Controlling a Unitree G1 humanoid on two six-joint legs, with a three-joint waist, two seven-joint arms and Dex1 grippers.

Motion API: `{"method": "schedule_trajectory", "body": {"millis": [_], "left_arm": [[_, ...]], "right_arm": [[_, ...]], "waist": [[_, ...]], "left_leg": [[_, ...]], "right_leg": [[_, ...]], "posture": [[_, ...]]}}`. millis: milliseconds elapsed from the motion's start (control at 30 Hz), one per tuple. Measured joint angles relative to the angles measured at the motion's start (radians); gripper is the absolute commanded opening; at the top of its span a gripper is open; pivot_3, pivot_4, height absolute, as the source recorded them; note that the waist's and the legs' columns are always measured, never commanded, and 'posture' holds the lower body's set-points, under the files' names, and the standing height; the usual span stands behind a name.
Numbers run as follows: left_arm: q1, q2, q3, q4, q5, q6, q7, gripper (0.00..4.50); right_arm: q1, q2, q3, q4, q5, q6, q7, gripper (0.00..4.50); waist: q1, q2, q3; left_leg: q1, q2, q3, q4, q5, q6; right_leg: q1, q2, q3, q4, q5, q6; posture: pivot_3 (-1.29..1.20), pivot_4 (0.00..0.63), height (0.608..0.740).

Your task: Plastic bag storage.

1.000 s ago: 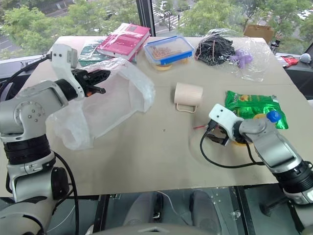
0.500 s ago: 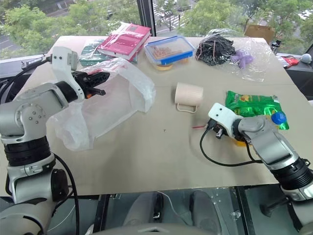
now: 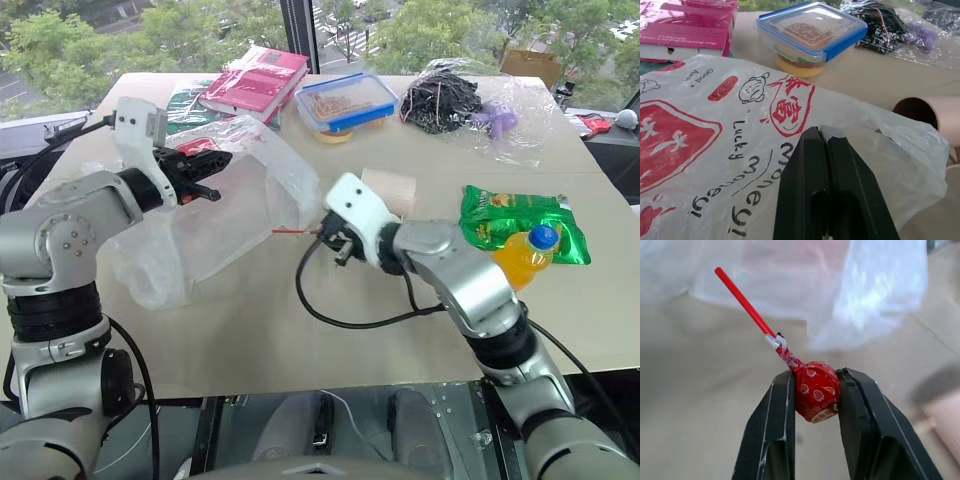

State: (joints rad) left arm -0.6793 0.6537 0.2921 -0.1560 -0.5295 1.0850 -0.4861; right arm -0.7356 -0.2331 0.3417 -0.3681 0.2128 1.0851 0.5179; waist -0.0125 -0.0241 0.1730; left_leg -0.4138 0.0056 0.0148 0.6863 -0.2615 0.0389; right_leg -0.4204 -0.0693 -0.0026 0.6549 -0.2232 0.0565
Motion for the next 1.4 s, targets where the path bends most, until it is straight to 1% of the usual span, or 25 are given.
{"method": "schedule_trajectory", "body": {"millis": [133,200,267,333,367,467,567,667,767,833,867,933,1000,1100,1167,1233,1267,1300,1333,1400], "left_arm": [[-0.007,-0.002,0.0,-0.029,-0.027,0.029,0.008,0.0],[-0.019,-0.003,0.001,-0.045,-0.046,0.055,0.012,0.0],[-0.03,-0.003,0.008,-0.059,-0.061,0.08,0.022,0.0],[-0.038,-0.002,0.014,-0.07,-0.072,0.105,0.032,0.0],[-0.044,-0.002,0.021,-0.08,-0.093,0.14,0.036,0.0],[-0.057,-0.003,0.03,-0.102,-0.127,0.197,0.05,0.0],[-0.071,-0.013,0.037,-0.111,-0.137,0.231,0.08,0.0],[-0.082,-0.05,0.049,-0.111,-0.159,0.274,0.101,0.0],[-0.138,-0.121,0.066,-0.112,-0.199,0.357,0.136,0.0],[-0.164,-0.171,0.105,-0.12,-0.218,0.423,0.164,0.0],[-0.181,-0.22,0.14,-0.125,-0.222,0.47,0.19,0.0],[-0.188,-0.246,0.161,-0.129,-0.228,0.5,0.215,0.0],[-0.203,-0.315,0.194,-0.129,-0.249,0.525,0.268,0.0],[-0.204,-0.366,0.206,-0.139,-0.273,0.528,0.319,0.0],[-0.205,-0.387,0.222,-0.148,-0.298,0.528,0.354,0.0],[-0.208,-0.391,0.246,-0.149,-0.307,0.528,0.367,0.0],[-0.214,-0.396,0.261,-0.149,-0.317,0.528,0.375,0.0],[-0.216,-0.392,0.27,-0.15,-0.334,0.528,0.377,0.0],[-0.216,-0.384,0.286,-0.152,-0.339,0.528,0.381,0.0],[-0.214,-0.361,0.308,-0.155,-0.34,0.528,0.383,0.0]], "right_arm": [[-0.106,0.121,0.019,0.211,-0.033,-0.102,-0.039,0.7],[-0.141,0.161,0.045,0.295,-0.044,-0.173,-0.026,0.7],[-0.153,0.181,0.071,0.336,-0.047,-0.22,0.002,0.7],[-0.16,0.187,0.094,0.359,-0.051,-0.248,0.021,0.7],[-0.17,0.181,0.122,0.376,-0.068,-0.276,0.032,0.7],[-0.172,0.161,0.15,0.382,-0.09,-0.311,0.057,0.7],[-0.171,0.105,0.144,0.352,-0.083,-0.31,0.103,0.7],[-0.171,0.08,0.119,0.352,-0.089,-0.314,0.11,0.7],[-0.174,0.08,0.118,0.442,-0.129,-0.358,0.088,0.7],[-0.182,0.074,0.114,0.519,-0.157,-0.399,0.064,0.7],[-0.198,0.055,0.099,0.577,-0.179,-0.426,0.047,0.7],[-0.206,0.04,0.08,0.606,-0.192,-0.451,0.042,0.7],[-0.218,0.004,0.063,0.645,-0.206,-0.507,0.057,0.7],[-0.218,-0.026,0.059,0.637,-0.199,-0.57,0.131,0.7],[-0.218,0.0,0.06,0.607,-0.185,-0.596,0.191,0.7],[-0.219,0.045,0.081,0.609,-0.189,-0.621,0.203,0.7],[-0.221,0.08,0.099,0.618,-0.197,-0.638,0.204,0.7],[-0.237,0.154,0.114,0.681,-0.207,-0.679,0.194,0.7],[-0.248,0.211,0.107,0.743,-0.208,-0.718,0.176,1.2],[-0.285,0.261,0.09,0.844,-0.215,-0.792,0.15,2.2]], "waist": [[-0.003,0.0,0.0],[-0.003,0.0,0.0],[-0.004,0.0,0.0],[-0.004,0.0,0.0],[-0.004,0.0,0.0],[-0.004,0.0,0.0],[-0.003,0.0,0.0],[-0.003,0.0,0.0],[-0.004,0.0,0.0],[-0.006,0.0,0.0],[-0.005,0.0,0.0],[-0.005,0.0,0.001],[-0.003,0.0,0.001],[-0.006,0.0,0.001],[-0.016,0.0,0.001],[-0.029,0.0,0.001],[-0.031,0.0,0.001],[-0.035,0.0,0.001],[-0.037,0.0,0.001],[-0.031,0.0,0.001]], "left_leg": [[-0.001,-0.001,0.001,-0.001,0.001,-0.001],[-0.001,-0.001,0.001,-0.002,0.001,-0.002],[-0.001,-0.001,0.001,-0.002,0.001,-0.002],[-0.001,-0.001,0.001,-0.002,0.001,-0.002],[-0.001,-0.001,0.001,-0.002,0.001,-0.002],[-0.001,0.0,0.0,-0.002,0.001,-0.002],[-0.001,0.0,0.0,-0.002,0.002,-0.003],[-0.001,-0.001,0.0,-0.002,0.002,-0.003],[-0.001,-0.001,0.0,-0.002,0.002,-0.003],[-0.001,-0.001,0.001,-0.002,0.002,-0.003],[-0.001,-0.001,0.001,-0.002,0.002,-0.003],[-0.001,0.0,0.001,-0.002,0.002,-0.003],[-0.001,0.0,0.0,-0.002,0.002,-0.003],[-0.001,0.0,0.0,-0.003,0.002,-0.003],[-0.001,0.001,0.001,-0.004,0.002,-0.004],[-0.001,0.001,0.002,-0.005,0.003,-0.005],[-0.001,0.001,0.003,-0.005,0.003,-0.006],[0.0,0.001,0.005,-0.006,0.004,-0.007],[0.0,0.001,0.005,-0.007,0.004,-0.008],[-0.001,0.002,0.004,-0.007,0.005,-0.009]], "right_leg": [[-0.003,0.001,0.0,0.002,0.0,0.0],[-0.003,0.001,0.0,0.002,0.0,0.0],[-0.003,0.001,0.001,0.002,0.0,0.0],[-0.003,0.001,0.001,0.002,0.0,0.0],[-0.003,0.001,0.001,0.002,0.0,0.0],[-0.003,0.001,0.001,0.002,0.0,0.0],[-0.003,0.0,0.0,0.002,0.0,0.0],[-0.003,0.001,0.0,0.003,0.0,0.0],[-0.003,0.001,0.001,0.003,0.0,0.0],[-0.003,0.001,0.001,0.002,0.0,0.0],[-0.003,0.0,0.001,0.002,0.0,0.0],[-0.003,0.0,0.001,0.002,0.0,0.0],[-0.003,0.0,0.001,0.002,0.0,0.0],[-0.003,0.0,0.001,0.001,0.0,0.0],[-0.005,0.0,0.002,0.002,0.0,0.0],[-0.006,0.001,0.003,0.003,0.0,0.0],[-0.007,0.001,0.005,0.004,0.0,0.0],[-0.009,0.002,0.007,0.006,0.0,0.0],[-0.01,0.002,0.007,0.007,0.0,-0.001],[-0.011,0.002,0.006,0.007,0.0,-0.001]], "posture": [[0.0,0.15,0.74],[0.0,0.15,0.74],[0.0,0.15,0.74],[0.0,0.15,0.74],[0.0,0.15,0.74],[0.0,0.15,0.74],[0.0,0.15,0.74],[0.0,0.15,0.74],[0.0,0.15,0.74],[0.0,0.15,0.74],[0.0,0.15,0.74],[0.0,0.15,0.74],[0.0,0.15,0.74],[0.0,0.15,0.74],[0.0,0.15,0.74],[0.0,0.15,0.74],[0.0,0.15,0.74],[0.0,0.15,0.74],[0.0,0.15,0.74],[0.0,0.15,0.74]]}}
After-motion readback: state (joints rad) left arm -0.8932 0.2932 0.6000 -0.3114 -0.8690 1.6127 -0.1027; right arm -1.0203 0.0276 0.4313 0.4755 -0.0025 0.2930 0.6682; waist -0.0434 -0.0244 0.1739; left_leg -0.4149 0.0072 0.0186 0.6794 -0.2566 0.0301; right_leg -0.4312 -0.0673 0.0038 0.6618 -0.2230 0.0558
